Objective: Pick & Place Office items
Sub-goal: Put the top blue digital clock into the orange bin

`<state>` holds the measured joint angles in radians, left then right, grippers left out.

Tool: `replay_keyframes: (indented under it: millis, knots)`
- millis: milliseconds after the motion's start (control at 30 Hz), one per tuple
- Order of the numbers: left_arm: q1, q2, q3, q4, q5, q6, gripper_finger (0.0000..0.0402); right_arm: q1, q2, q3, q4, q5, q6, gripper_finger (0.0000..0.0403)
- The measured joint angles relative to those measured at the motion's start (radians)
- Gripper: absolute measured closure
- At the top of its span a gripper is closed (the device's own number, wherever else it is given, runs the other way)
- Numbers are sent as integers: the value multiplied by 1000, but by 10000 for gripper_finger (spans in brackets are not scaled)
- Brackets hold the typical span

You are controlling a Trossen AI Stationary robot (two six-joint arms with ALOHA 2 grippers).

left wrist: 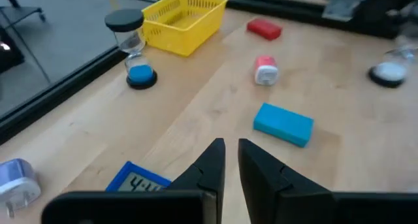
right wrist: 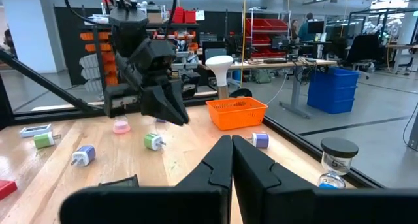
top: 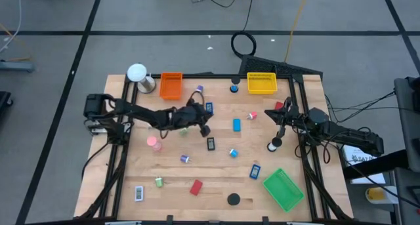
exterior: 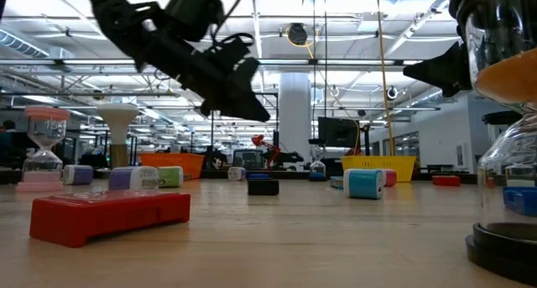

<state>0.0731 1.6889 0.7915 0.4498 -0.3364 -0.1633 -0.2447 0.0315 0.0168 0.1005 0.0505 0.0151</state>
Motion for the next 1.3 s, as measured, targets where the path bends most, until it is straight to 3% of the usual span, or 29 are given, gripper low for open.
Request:
replay_keyframes:
  millis: [233, 500, 833, 1067, 1300]
  knots:
    - [-44, 41, 50, -33, -91, -55, 293, 0, 0, 0, -4, 1, 0, 403]
    - [-53, 57, 50, -59, -218, -294, 202, 0, 2, 0, -5, 0, 0, 403]
    - [-7, 195, 104, -60, -280, -320, 101, 0, 2, 0, -6, 0, 0, 403]
    - [30, 276, 208, -224, -302, -366, 81, 0, 2, 0, -6, 0, 0, 403]
    - [69, 333, 242, -263, -303, -399, 80, 0, 3, 0, -7, 0, 0, 403]
